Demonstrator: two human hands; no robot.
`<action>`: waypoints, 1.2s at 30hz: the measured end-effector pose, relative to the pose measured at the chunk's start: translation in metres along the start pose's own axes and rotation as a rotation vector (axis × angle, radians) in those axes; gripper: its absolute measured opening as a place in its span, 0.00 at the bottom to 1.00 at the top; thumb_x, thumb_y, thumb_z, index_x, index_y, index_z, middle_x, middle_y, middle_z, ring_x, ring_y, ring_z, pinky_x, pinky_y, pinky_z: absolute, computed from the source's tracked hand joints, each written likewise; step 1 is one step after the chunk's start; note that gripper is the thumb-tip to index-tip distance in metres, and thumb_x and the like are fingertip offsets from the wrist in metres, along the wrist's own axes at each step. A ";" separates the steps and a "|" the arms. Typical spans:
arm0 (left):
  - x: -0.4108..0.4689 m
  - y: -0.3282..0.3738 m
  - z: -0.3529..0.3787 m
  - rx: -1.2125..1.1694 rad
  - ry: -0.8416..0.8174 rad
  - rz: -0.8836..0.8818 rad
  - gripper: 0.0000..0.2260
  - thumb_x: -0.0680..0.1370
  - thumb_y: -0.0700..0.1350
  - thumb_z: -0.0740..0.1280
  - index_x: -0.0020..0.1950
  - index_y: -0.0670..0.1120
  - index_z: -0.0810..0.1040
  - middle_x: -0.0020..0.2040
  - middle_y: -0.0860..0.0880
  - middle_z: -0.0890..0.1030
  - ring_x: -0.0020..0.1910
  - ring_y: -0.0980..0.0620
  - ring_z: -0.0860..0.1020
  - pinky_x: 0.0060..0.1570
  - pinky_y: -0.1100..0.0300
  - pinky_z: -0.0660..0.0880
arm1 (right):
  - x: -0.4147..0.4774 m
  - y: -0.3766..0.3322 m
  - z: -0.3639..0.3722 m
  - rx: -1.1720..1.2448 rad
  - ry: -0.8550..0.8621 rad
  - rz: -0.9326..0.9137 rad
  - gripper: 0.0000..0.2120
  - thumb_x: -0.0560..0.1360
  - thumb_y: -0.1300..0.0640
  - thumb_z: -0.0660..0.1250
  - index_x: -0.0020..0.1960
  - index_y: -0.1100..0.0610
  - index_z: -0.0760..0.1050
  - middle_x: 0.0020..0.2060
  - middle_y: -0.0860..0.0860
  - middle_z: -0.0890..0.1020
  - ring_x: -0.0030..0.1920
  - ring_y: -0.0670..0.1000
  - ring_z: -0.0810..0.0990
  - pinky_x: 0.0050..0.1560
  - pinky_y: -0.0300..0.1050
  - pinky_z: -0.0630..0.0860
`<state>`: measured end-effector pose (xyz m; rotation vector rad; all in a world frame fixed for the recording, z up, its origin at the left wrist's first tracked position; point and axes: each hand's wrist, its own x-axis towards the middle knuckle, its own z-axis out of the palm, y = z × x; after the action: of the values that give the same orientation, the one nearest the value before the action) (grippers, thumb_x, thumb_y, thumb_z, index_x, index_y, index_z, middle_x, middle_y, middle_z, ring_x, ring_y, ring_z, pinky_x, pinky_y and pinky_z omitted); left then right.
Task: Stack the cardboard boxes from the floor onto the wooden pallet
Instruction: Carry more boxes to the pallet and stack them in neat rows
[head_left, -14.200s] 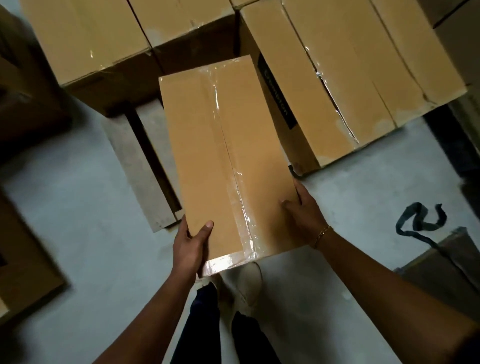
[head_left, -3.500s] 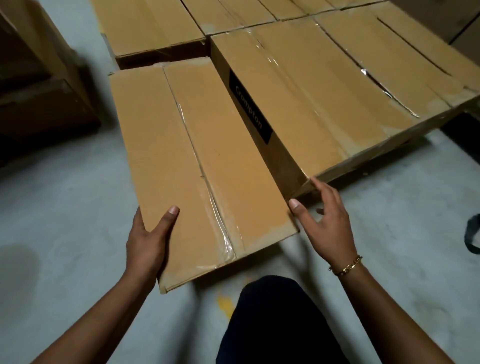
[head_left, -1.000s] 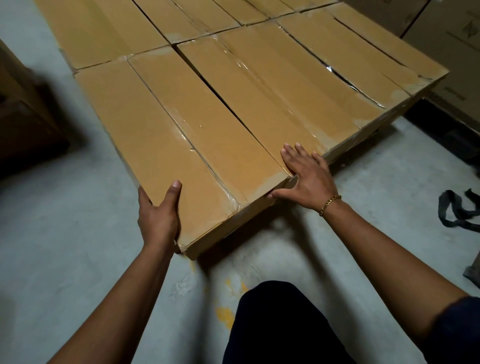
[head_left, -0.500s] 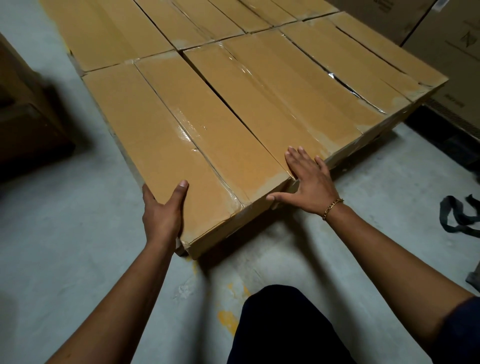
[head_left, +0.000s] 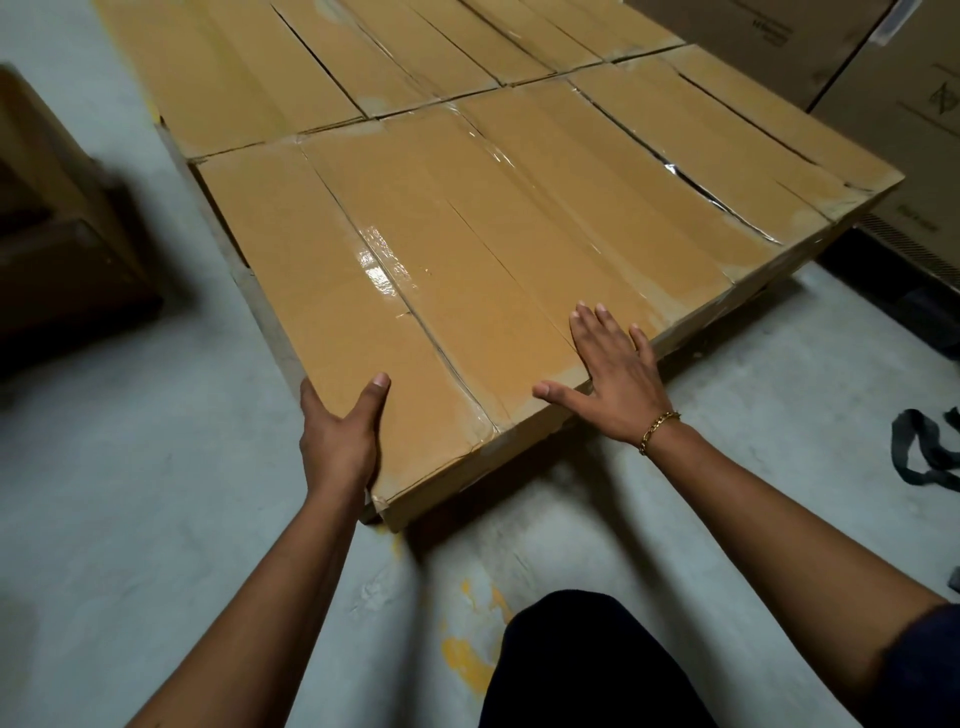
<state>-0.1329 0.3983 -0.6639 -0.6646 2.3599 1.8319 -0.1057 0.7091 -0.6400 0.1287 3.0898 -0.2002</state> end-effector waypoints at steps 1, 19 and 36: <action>0.000 0.000 0.000 -0.001 0.005 -0.002 0.39 0.75 0.64 0.73 0.81 0.54 0.62 0.73 0.49 0.76 0.70 0.42 0.74 0.70 0.43 0.72 | 0.000 0.000 0.000 -0.003 -0.003 0.001 0.59 0.66 0.14 0.37 0.84 0.52 0.47 0.84 0.46 0.45 0.83 0.47 0.41 0.81 0.57 0.40; -0.004 0.006 -0.007 0.018 -0.062 -0.018 0.50 0.68 0.75 0.67 0.83 0.53 0.57 0.78 0.47 0.70 0.75 0.40 0.70 0.73 0.39 0.69 | 0.004 -0.008 -0.001 -0.009 -0.010 0.042 0.58 0.67 0.16 0.34 0.84 0.53 0.48 0.84 0.47 0.46 0.83 0.48 0.42 0.81 0.57 0.42; -0.002 0.034 -0.065 0.223 -0.159 0.021 0.43 0.78 0.70 0.63 0.85 0.53 0.47 0.85 0.49 0.54 0.82 0.43 0.58 0.78 0.41 0.60 | 0.006 -0.059 -0.047 0.043 -0.074 0.050 0.60 0.64 0.15 0.33 0.84 0.52 0.46 0.83 0.47 0.45 0.83 0.47 0.43 0.81 0.56 0.42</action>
<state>-0.1312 0.3444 -0.6146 -0.4535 2.4224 1.5337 -0.1188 0.6572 -0.5858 0.1960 3.0063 -0.2629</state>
